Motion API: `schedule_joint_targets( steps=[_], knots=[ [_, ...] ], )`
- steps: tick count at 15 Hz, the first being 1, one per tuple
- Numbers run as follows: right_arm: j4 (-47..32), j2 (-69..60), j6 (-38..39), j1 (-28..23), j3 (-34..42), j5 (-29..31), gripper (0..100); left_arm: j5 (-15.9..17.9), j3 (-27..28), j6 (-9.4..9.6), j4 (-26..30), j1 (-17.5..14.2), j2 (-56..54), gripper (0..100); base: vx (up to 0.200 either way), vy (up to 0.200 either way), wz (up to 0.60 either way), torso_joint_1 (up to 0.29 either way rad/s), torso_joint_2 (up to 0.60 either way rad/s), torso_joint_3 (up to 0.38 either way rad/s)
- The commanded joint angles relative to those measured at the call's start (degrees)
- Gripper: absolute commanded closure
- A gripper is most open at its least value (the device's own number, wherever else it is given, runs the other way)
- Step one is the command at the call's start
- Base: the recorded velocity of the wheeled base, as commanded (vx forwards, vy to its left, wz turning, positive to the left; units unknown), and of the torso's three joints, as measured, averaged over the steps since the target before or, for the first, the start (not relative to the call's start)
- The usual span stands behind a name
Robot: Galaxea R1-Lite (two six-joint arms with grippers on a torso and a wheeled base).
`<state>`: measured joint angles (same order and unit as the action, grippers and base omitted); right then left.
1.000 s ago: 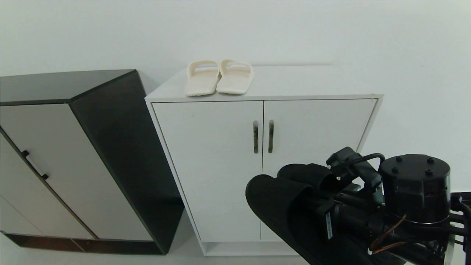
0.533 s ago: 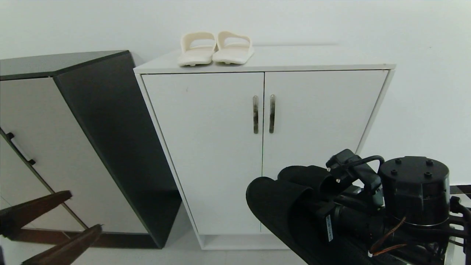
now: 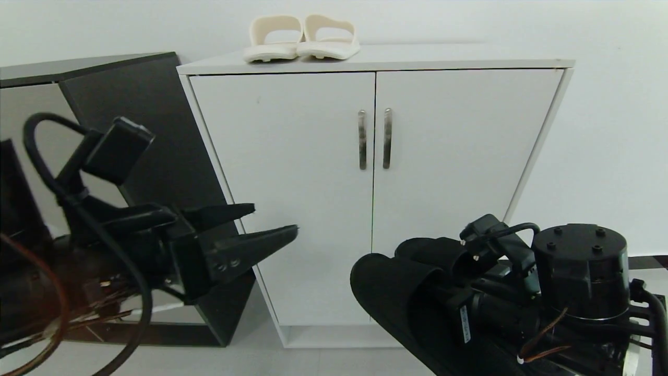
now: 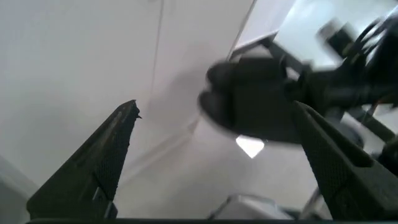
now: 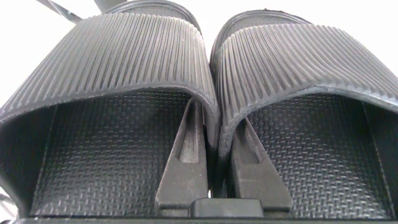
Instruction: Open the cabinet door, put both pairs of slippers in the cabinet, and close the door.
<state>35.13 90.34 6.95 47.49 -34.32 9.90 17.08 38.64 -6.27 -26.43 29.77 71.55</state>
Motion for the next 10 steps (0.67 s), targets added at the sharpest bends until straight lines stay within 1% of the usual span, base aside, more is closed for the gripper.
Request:
schedule_joint_targets(
  steps=[1, 2, 3, 4, 5, 7, 8, 9, 10],
  knots=[
    [0.02, 0.27, -0.01, 0.05, -0.05, -0.06, 100, -2.66, 11.10, -0.50, -0.03, 8.02, 11.16, 0, 0.000, 0.000, 0.00, 0.000, 0.00, 0.000],
    [0.11, 0.18, -0.09, -0.03, -0.05, -0.06, 100, -2.66, 14.44, -0.59, 0.15, 9.96, 12.92, 0, 0.000, 0.000, 0.00, 0.000, 0.00, 0.000],
    [0.29, 0.18, -0.09, 0.05, -0.05, -0.14, 100, -2.66, 16.55, -0.59, 0.33, 10.92, 14.06, 0, 0.000, 0.000, 0.00, 0.000, 0.00, 0.000],
    [1.08, 0.27, -0.09, 0.05, 0.21, -0.32, 100, -2.31, 21.56, -0.77, 1.29, 11.63, 17.66, 0, 0.000, 0.000, 0.00, 0.000, 0.00, 0.000],
    [1.87, 0.18, -0.09, 0.14, 1.01, -1.64, 100, -1.87, 24.64, -0.77, 1.82, 11.71, 20.30, 0, 0.000, 0.000, 0.00, 0.000, 0.00, 0.000],
    [4.59, 0.18, -0.09, 0.05, 2.68, -4.80, 100, 0.59, 29.21, -1.56, 1.82, 11.80, 24.69, 0, 0.000, 0.000, 0.00, 0.000, 0.00, 0.000],
    [6.88, 0.36, -0.09, -0.12, 3.82, -6.30, 100, 3.58, 32.90, -3.84, 2.26, 12.33, 27.24, 0, 0.000, 0.000, 0.00, 0.000, 0.00, 0.000],
    [7.85, 0.45, -0.18, -0.21, 4.26, -6.82, 100, 6.56, 35.27, -6.48, 2.96, 12.33, 28.21, 0, 0.000, 0.000, 0.00, 0.000, 0.00, 0.000],
    [7.93, 0.53, -0.18, -0.21, 4.26, -7.00, 100, 10.17, 37.29, -8.06, 3.75, 12.33, 29.26, 0, 0.000, 0.000, 0.00, 0.000, 0.00, 0.000]
  ],
)
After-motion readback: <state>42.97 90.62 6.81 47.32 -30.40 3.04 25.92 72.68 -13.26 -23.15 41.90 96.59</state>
